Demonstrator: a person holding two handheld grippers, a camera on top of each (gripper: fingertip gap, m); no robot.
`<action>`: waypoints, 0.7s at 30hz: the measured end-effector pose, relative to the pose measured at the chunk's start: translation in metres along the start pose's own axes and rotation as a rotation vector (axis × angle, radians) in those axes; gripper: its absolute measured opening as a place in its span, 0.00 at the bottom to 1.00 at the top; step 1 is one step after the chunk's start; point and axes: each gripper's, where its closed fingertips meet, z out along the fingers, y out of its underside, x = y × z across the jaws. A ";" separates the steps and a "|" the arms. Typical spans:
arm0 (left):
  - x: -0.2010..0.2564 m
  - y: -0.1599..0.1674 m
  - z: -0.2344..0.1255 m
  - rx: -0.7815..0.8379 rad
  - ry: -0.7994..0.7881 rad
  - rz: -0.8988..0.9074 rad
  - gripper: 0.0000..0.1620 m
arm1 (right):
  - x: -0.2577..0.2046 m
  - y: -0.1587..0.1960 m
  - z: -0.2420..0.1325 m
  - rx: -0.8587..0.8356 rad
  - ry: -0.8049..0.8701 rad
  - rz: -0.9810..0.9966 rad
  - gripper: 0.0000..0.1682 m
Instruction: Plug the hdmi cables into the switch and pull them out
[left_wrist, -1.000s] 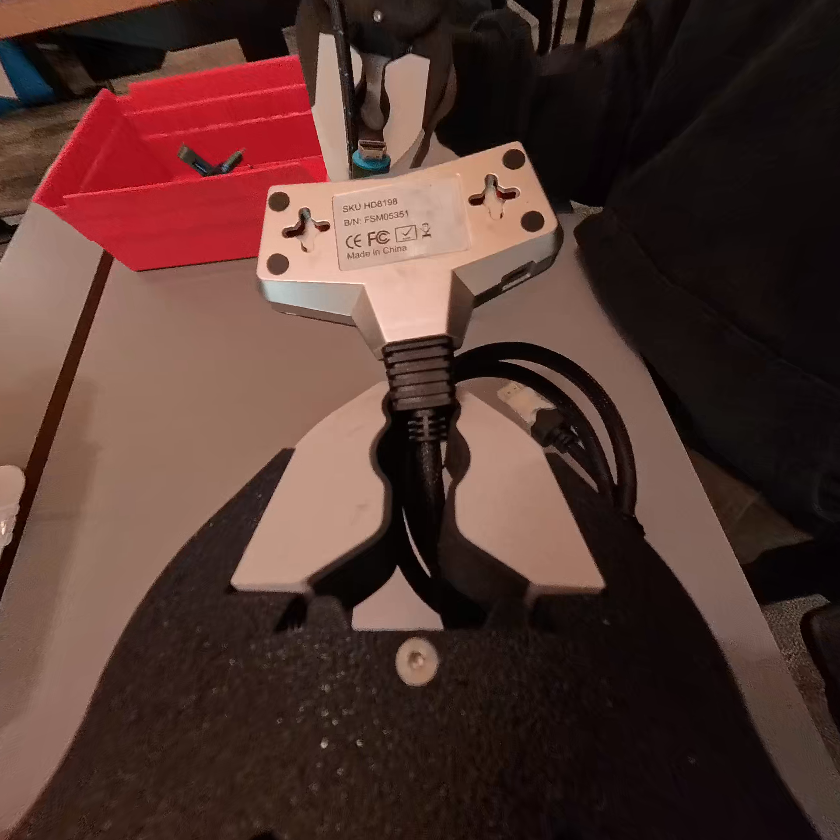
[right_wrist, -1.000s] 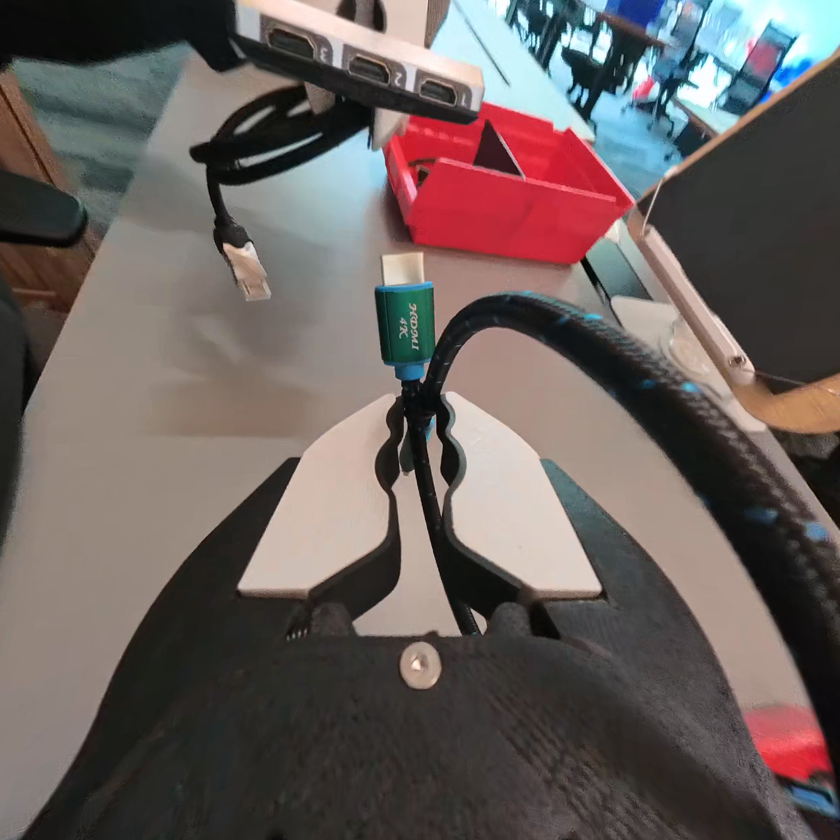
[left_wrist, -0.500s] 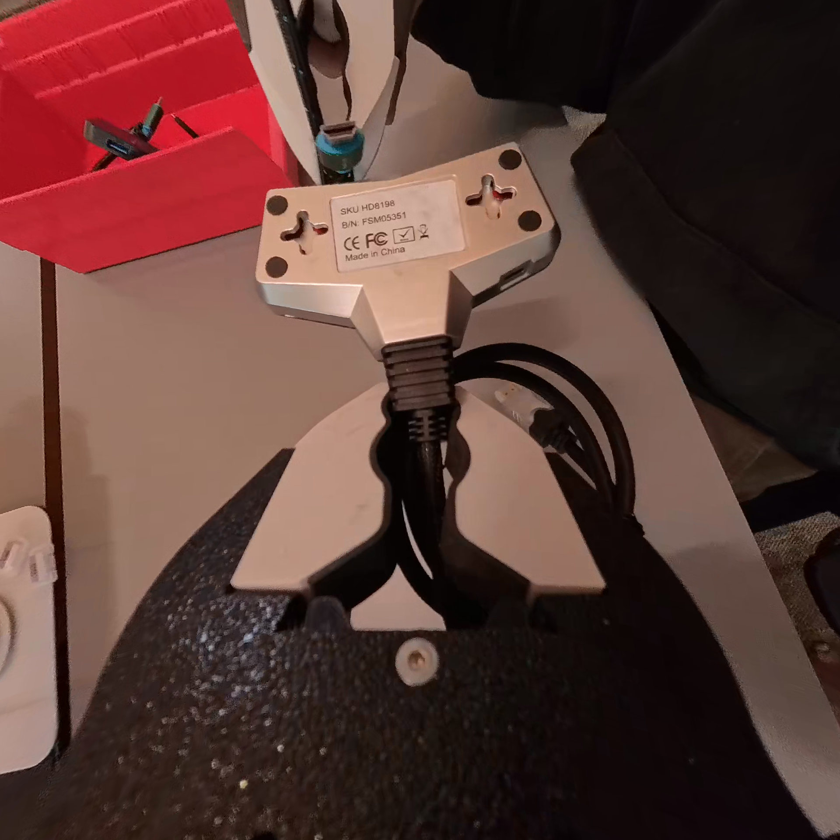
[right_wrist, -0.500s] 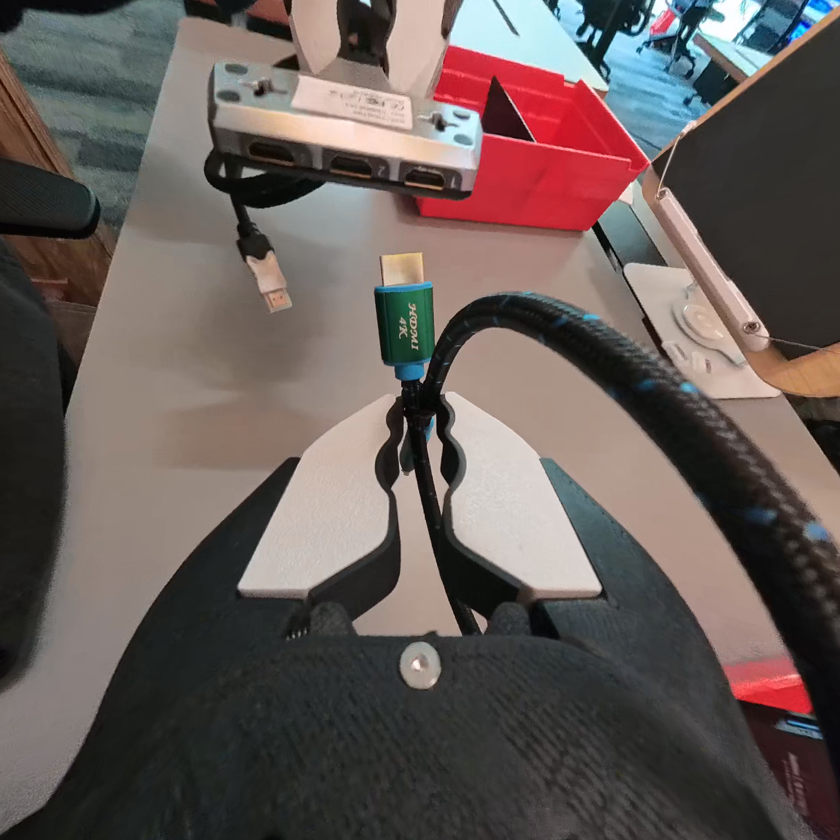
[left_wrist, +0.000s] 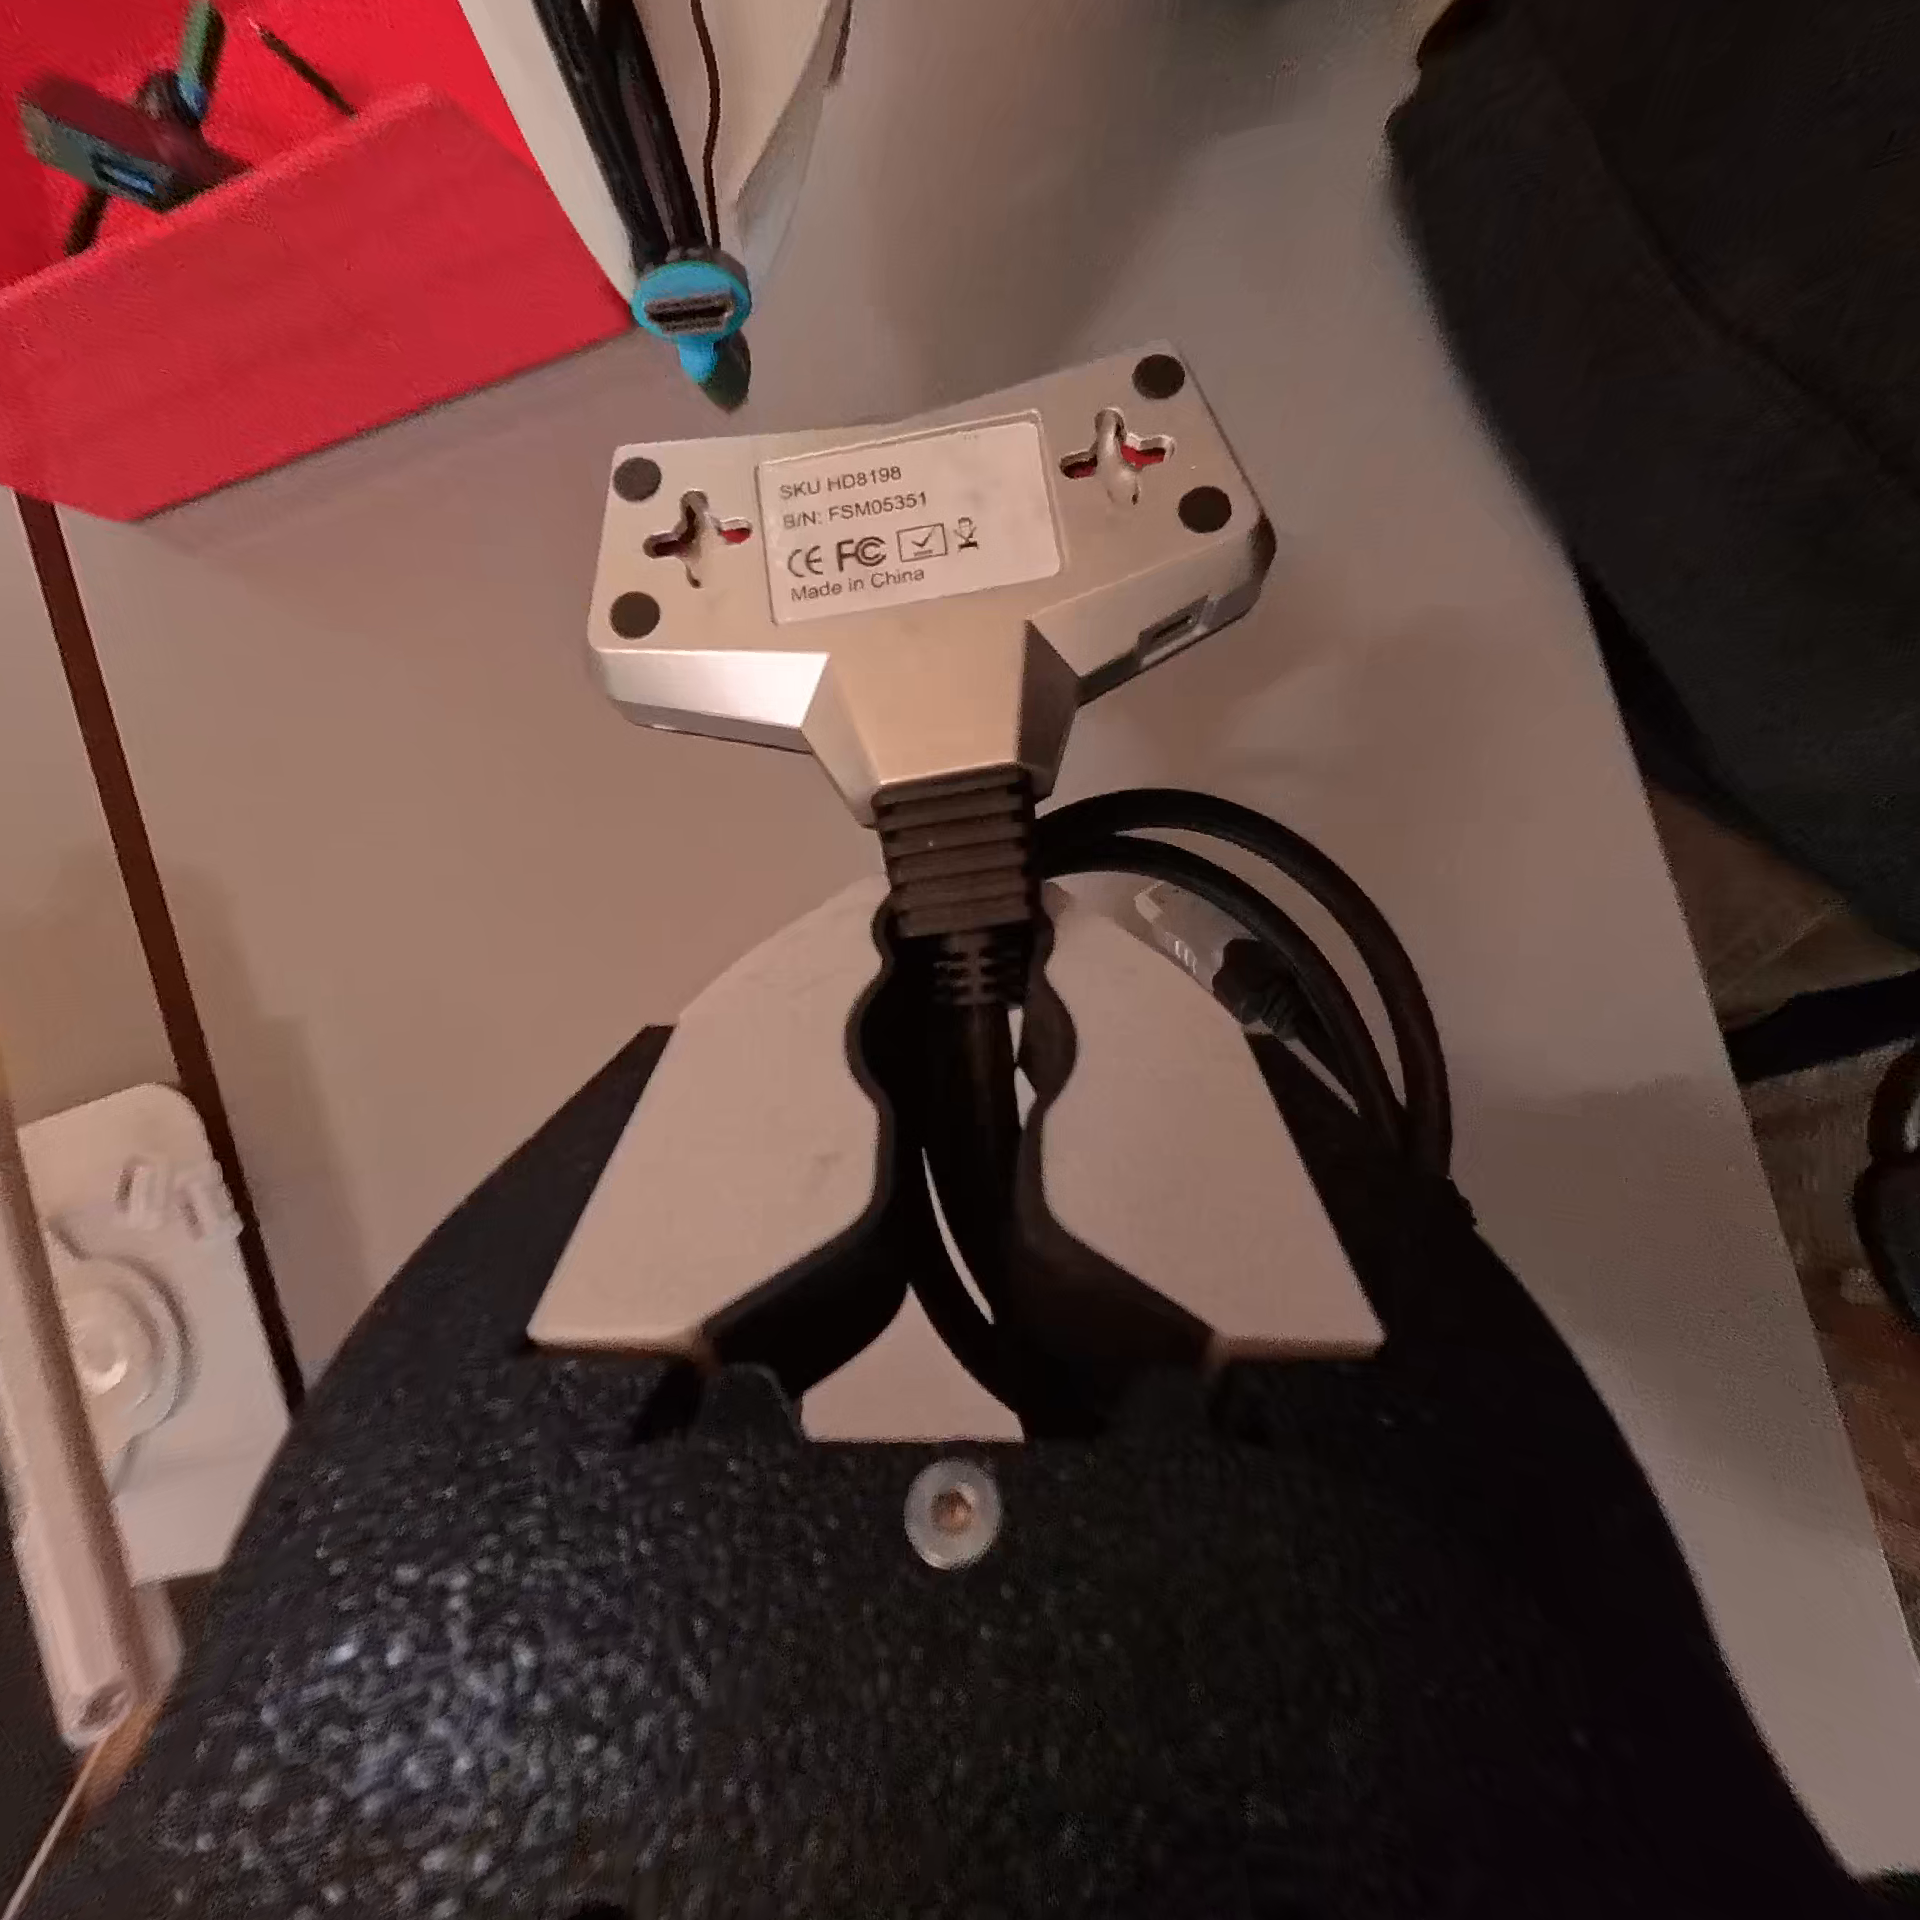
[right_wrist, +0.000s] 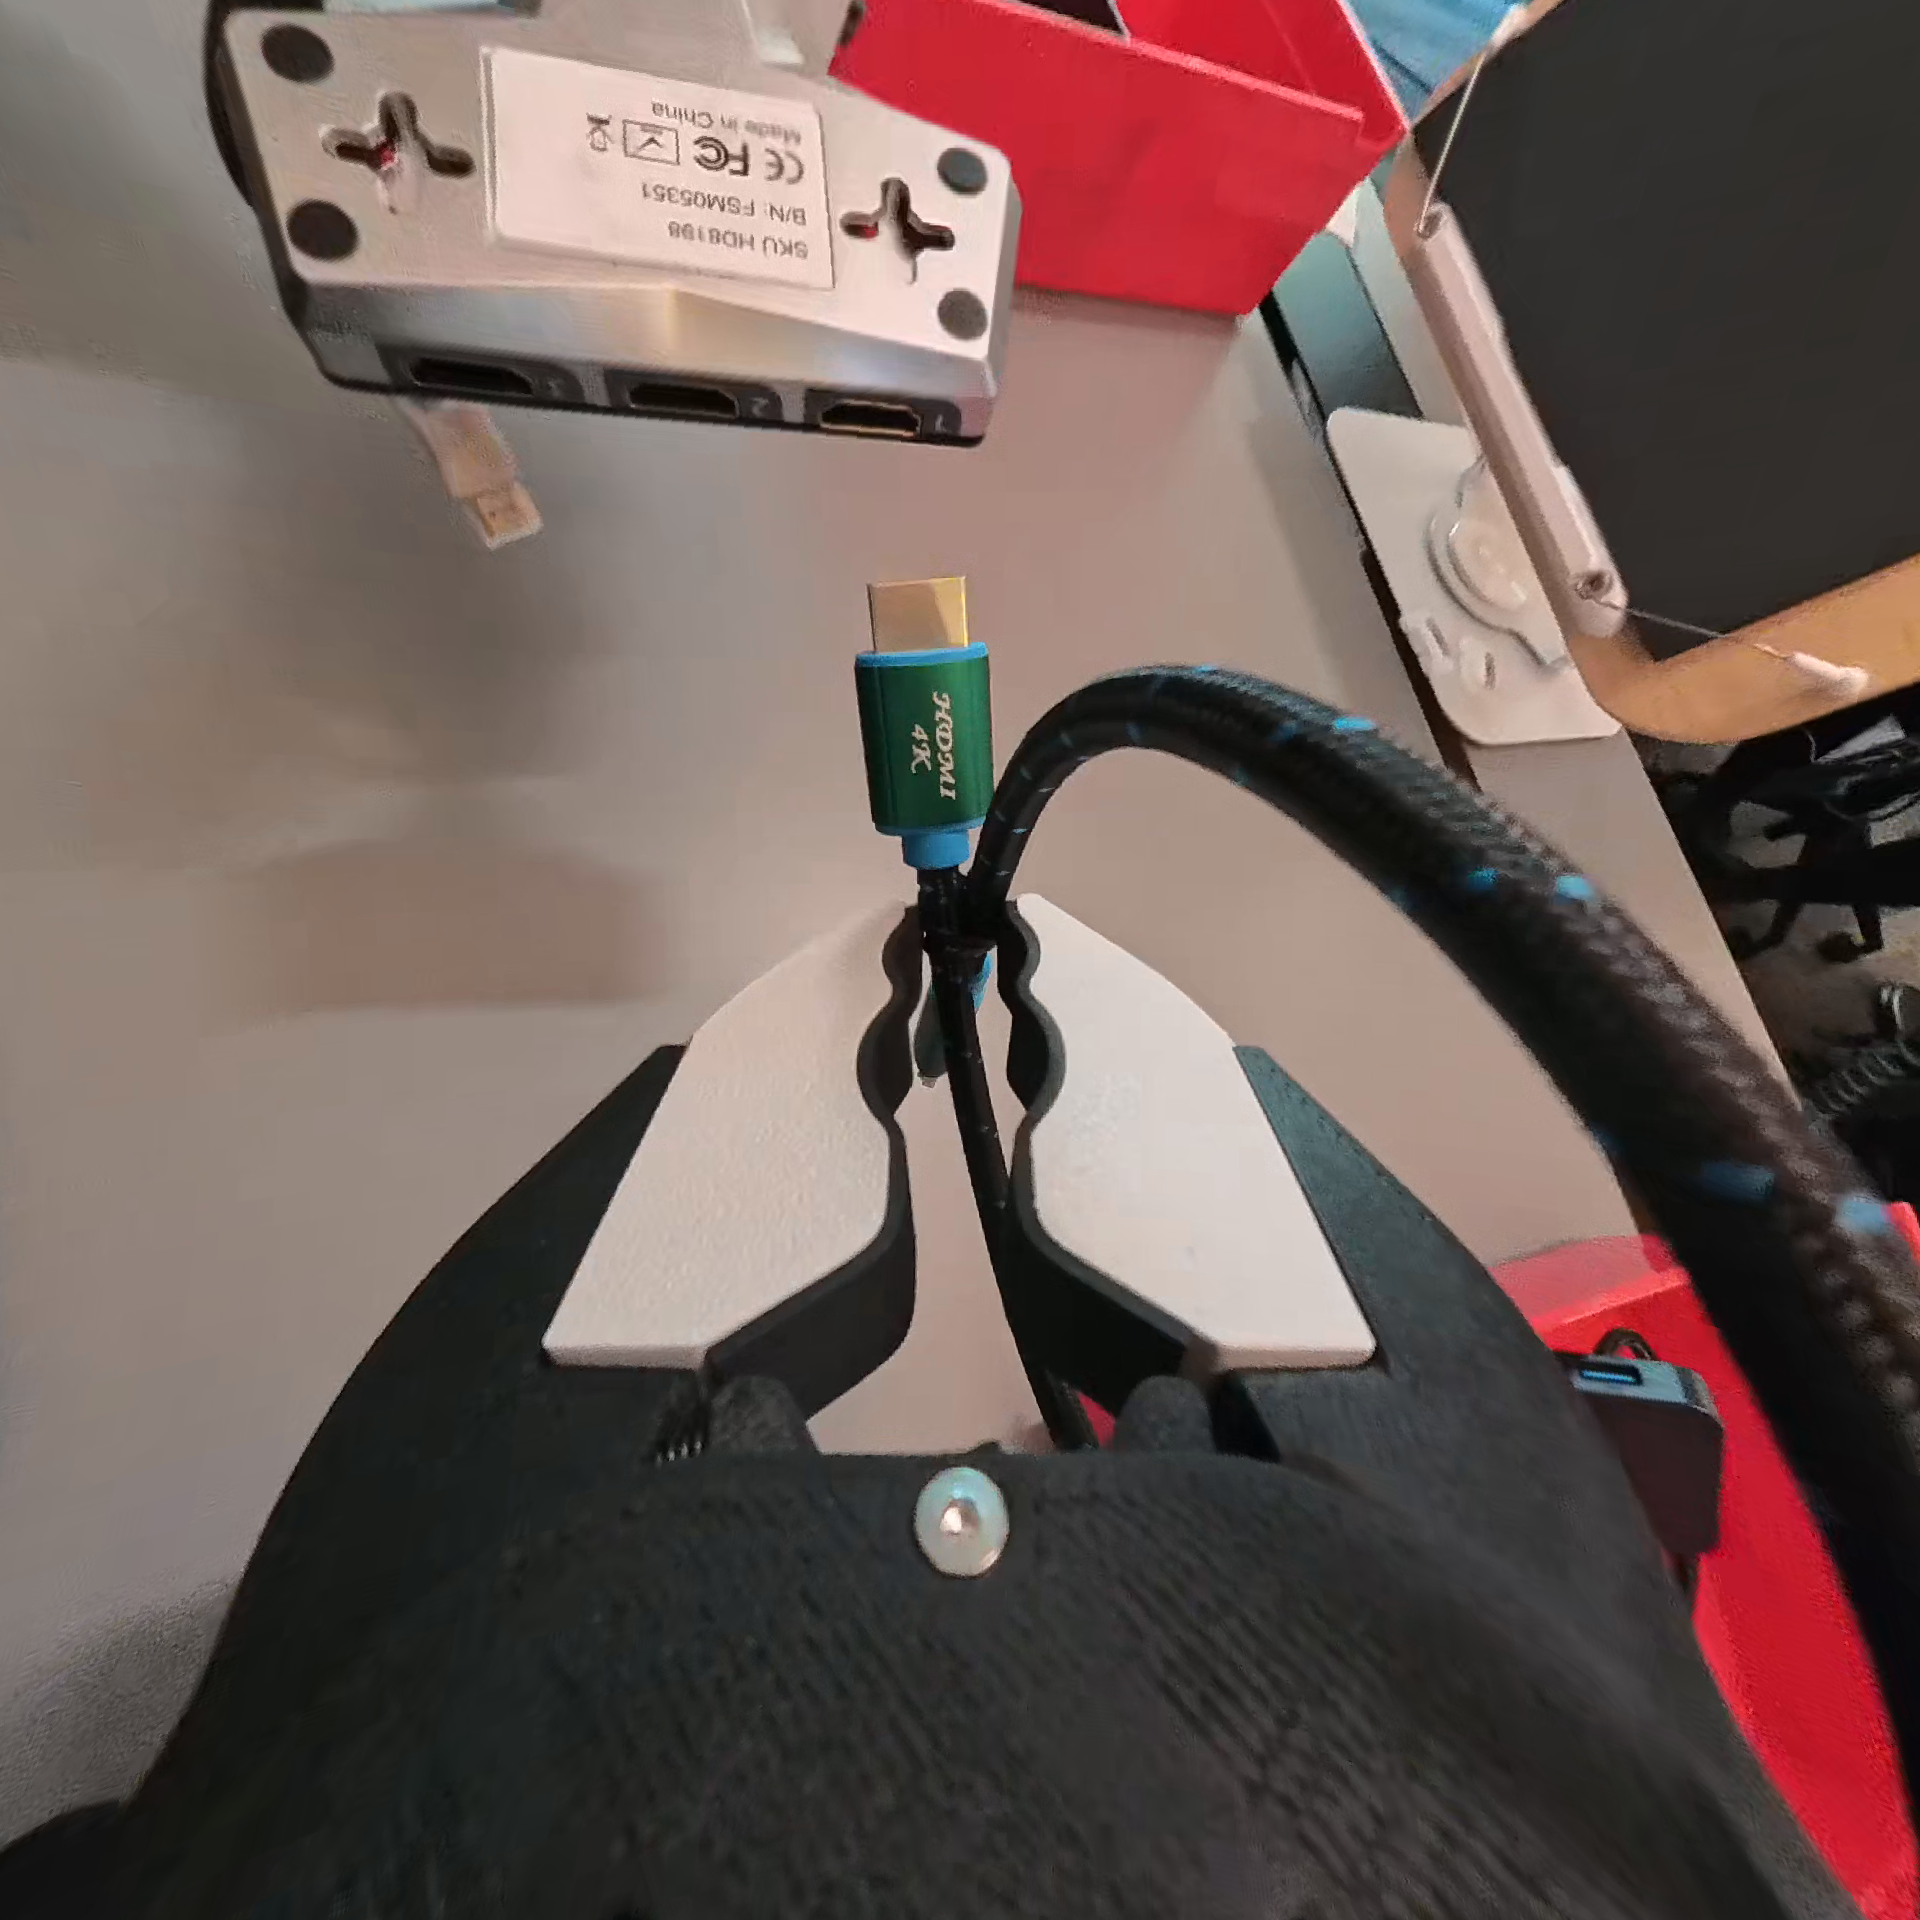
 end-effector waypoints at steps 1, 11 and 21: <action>0.000 0.002 0.001 -0.042 0.000 0.009 0.11 | -0.002 0.002 0.002 -0.018 -0.006 -0.006 0.09; -0.004 0.005 0.010 -0.108 0.007 -0.007 0.11 | 0.000 0.009 0.015 -0.074 0.031 -0.044 0.09; -0.005 -0.020 -0.001 0.230 0.047 -0.215 0.11 | 0.069 -0.001 -0.007 -0.012 0.667 -0.295 0.08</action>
